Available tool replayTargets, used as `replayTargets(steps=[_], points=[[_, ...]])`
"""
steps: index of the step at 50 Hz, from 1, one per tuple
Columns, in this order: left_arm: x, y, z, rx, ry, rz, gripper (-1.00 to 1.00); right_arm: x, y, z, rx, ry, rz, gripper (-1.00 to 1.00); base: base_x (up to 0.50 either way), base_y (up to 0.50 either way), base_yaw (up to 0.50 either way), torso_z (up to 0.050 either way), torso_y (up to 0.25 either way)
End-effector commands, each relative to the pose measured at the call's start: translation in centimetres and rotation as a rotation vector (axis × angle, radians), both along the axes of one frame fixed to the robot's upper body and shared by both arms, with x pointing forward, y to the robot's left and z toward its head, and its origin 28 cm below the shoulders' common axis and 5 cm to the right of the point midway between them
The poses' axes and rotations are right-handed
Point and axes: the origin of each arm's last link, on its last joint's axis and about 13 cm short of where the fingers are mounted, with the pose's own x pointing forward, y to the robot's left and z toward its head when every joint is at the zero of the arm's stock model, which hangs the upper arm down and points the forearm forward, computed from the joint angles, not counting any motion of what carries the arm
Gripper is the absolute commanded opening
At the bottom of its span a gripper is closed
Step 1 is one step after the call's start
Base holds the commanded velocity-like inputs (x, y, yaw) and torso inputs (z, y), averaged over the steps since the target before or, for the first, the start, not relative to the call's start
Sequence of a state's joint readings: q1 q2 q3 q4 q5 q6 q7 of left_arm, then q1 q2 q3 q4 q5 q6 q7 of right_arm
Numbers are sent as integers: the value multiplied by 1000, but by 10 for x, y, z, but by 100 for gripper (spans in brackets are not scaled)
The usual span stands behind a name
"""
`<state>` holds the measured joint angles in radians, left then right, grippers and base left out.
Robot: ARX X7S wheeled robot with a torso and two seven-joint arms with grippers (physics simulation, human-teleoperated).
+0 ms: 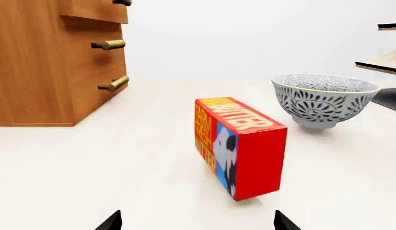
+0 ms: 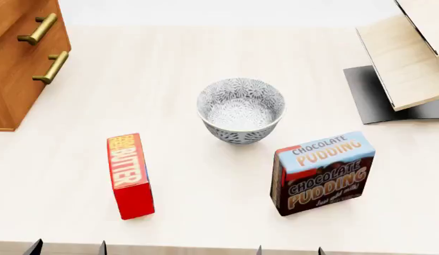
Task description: Close the top drawer of the cabinet and put the bowl on top of it.
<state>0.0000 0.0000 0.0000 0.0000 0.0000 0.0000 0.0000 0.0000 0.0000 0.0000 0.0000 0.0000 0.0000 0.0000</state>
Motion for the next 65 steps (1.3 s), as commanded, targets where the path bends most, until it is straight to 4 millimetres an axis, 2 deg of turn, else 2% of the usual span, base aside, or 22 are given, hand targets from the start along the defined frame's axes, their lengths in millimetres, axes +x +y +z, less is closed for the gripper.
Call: replayTargets(steps=[1,16,42,45,58,62,65], points=[[0,0,0,1,0,1,100,0,1,-1,-23,10,11,100,0,0,0,0,0],[-1,0,0,11,1,9,100,0,3,-1,-11,12,33,100,0,0,0,1,0],[0,0,0,27,5,5,100,1,2,-2,-10,15,35,100,0,0,0,50,30],[2,2,0,18,-5,50,100,1,2,-3,-10,15,35,100,0,0,0,50,32],[-1,0,0,39,-3,16,100,0,3,-2,-10,16,37,100,0,0,0,50,31],[0,2,1,1,-1,35,100,1,2,-2,-20,20,10,100,0,0,0,50,31],[0,1,0,35,9,14,100,1,2,-2,-45,23,-22,100,0,0,0,5,0]])
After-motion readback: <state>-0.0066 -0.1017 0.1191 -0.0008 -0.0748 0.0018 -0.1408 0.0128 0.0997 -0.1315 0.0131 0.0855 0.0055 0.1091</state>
